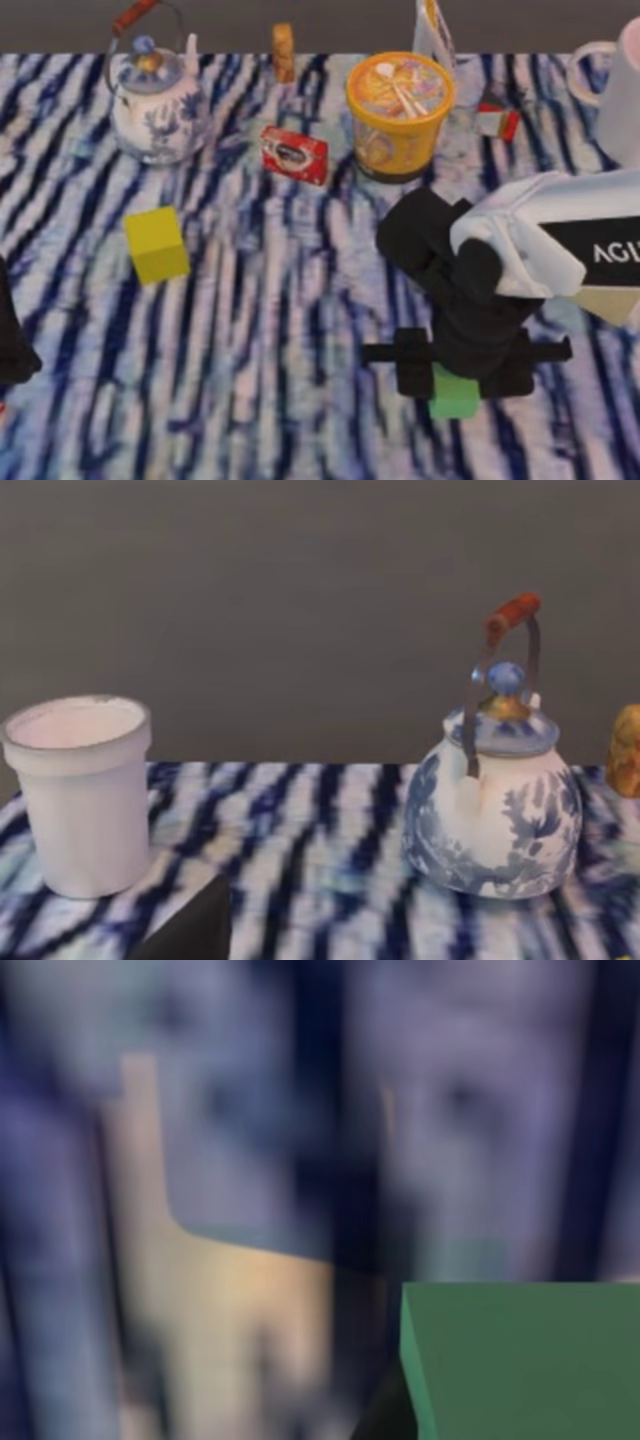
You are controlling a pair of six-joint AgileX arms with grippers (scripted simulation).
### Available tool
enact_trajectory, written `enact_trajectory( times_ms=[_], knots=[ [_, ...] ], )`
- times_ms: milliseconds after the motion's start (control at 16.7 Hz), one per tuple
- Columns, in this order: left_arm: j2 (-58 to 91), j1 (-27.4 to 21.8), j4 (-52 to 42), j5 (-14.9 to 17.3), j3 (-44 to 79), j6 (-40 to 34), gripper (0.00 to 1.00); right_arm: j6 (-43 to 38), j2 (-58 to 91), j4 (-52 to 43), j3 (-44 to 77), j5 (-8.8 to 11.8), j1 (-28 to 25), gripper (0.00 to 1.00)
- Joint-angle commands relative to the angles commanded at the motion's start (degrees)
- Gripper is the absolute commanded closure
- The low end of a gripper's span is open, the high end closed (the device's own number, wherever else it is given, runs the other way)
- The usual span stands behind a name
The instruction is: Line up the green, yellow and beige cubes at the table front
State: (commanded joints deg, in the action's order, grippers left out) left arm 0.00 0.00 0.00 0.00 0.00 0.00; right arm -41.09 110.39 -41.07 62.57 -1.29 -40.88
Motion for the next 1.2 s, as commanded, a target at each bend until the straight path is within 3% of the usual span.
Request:
enact_trajectory(
  times_ms=[720, 1200],
  knots=[
    [0.0, 0.0, 0.0, 0.0, 0.0, 0.0, 0.0, 0.0, 0.0, 0.0, 0.0, 0.0, 0.0, 0.02],
    [0.0, 0.0, 0.0, 0.0, 0.0, 0.0, 0.0, 0.0, 0.0, 0.0, 0.0, 0.0, 0.0, 0.0]
  ],
)
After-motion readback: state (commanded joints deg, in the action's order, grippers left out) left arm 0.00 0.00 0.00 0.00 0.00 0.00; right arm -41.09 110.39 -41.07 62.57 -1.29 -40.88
